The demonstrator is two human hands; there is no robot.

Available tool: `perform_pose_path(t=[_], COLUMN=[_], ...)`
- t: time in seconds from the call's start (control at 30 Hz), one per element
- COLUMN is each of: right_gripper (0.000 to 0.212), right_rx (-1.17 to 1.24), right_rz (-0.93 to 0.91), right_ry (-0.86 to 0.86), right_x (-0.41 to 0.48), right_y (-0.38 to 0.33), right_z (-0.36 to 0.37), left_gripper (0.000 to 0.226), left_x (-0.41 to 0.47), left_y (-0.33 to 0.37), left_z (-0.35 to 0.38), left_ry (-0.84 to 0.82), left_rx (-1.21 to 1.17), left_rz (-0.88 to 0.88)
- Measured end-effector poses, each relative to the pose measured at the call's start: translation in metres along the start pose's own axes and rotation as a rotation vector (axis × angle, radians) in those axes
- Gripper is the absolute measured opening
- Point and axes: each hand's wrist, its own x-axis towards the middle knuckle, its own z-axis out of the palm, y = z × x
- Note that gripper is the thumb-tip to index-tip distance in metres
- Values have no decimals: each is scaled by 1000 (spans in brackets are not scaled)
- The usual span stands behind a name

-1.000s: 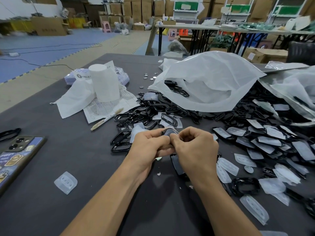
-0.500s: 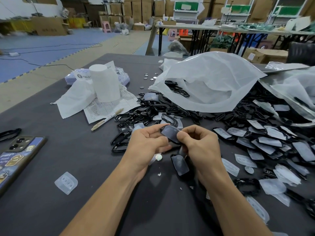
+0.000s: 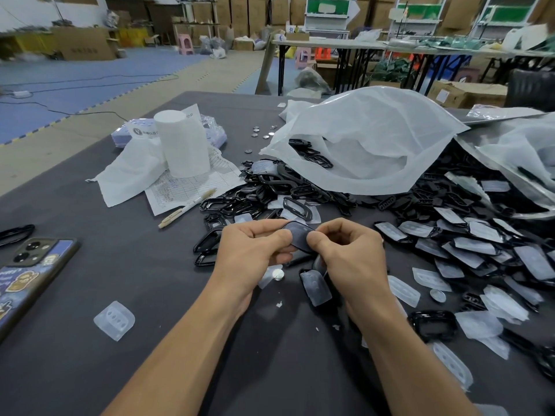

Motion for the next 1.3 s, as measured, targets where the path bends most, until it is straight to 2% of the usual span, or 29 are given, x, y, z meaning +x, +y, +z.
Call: perform_pose_path(t=[0.13,0.4,0.53,0.77,1.07,1.23,1.3], right_gripper=[18,21,32,17,25,34,30], right_rx=[-24,-1,32,82,69,159,187], right_rz=[-11,-7,-13,23,-4,63,101], right_ry=[-6,-60,-102,-56,-65,-174,-200], right_x=[-1,-3,-6,-3,-6,-7,-7], right_y=[-2,-4,-6,-7,-9,-13,-13], right_z=[-1,1,5,2,2,2,1], left_gripper=[14,12,17,28,13,28,33], left_x=[-2,-1,-2,-5,-5,-6,-7], left_y=[2,1,-1,4,5,6,7], left_z=[1,1,3,1,2,4,5], left_ry=[21,52,12,-152,-52,-11,9], left_rx=[-8,-26,-10,-68,-8,12,18], left_rz=[-4,-22,-22,-46,-55,-38,-25])
